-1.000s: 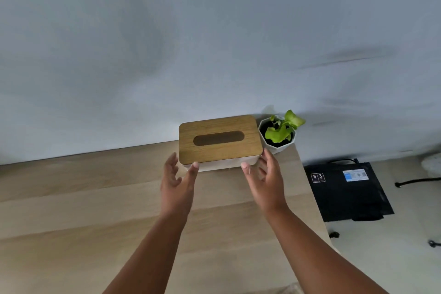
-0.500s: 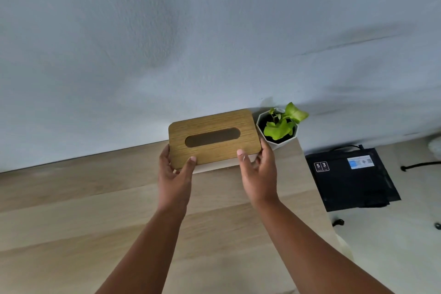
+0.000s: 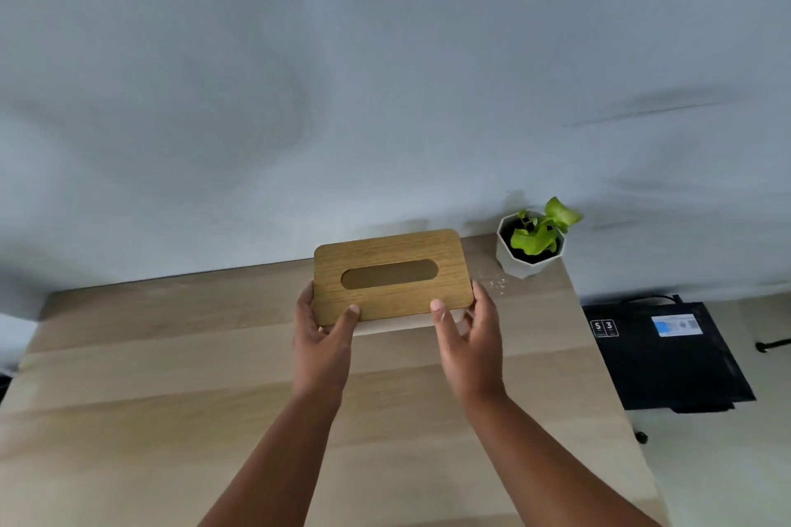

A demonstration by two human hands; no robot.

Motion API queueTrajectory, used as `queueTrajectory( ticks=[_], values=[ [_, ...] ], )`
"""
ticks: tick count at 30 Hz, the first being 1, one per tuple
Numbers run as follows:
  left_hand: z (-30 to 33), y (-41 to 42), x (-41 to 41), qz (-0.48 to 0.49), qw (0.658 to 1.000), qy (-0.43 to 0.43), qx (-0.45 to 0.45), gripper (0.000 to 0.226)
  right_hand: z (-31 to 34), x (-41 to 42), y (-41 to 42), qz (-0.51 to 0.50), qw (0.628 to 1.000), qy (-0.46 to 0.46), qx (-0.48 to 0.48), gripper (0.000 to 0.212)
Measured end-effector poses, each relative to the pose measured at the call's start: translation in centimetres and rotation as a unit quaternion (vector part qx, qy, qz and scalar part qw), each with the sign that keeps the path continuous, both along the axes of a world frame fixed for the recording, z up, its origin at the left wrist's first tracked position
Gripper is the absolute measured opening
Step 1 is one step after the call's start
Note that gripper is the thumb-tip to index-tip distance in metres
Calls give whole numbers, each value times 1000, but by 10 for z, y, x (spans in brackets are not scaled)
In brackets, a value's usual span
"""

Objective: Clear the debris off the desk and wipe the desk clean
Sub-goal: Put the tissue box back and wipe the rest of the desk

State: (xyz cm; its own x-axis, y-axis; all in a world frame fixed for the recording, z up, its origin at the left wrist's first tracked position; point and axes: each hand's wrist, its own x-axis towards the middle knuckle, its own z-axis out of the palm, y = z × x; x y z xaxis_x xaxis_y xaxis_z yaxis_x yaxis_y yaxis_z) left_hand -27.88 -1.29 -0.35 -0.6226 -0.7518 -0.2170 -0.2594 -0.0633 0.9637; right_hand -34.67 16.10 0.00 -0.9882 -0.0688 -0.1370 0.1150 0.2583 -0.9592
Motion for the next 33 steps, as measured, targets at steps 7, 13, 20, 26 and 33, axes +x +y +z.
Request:
queueTrajectory(
  ticks=[7,13,20,26,33],
  values=[
    [3,-37,53,28,999,-1,19,67,8,44,-35,38,999,8,16,60],
    [4,-80,92,32,999,-14,30,64,13,78,-78,49,998,9,32,60],
    [5,-142,122,28,999,-27,24,69,10,108,-139,54,998,-7,40,66],
    [0,-193,135,33,999,-38,7,67,0,123,-192,46,998,-25,36,69],
    [-14,-242,132,22,999,-30,32,72,-10,121,-238,42,998,-26,45,67]
  ],
)
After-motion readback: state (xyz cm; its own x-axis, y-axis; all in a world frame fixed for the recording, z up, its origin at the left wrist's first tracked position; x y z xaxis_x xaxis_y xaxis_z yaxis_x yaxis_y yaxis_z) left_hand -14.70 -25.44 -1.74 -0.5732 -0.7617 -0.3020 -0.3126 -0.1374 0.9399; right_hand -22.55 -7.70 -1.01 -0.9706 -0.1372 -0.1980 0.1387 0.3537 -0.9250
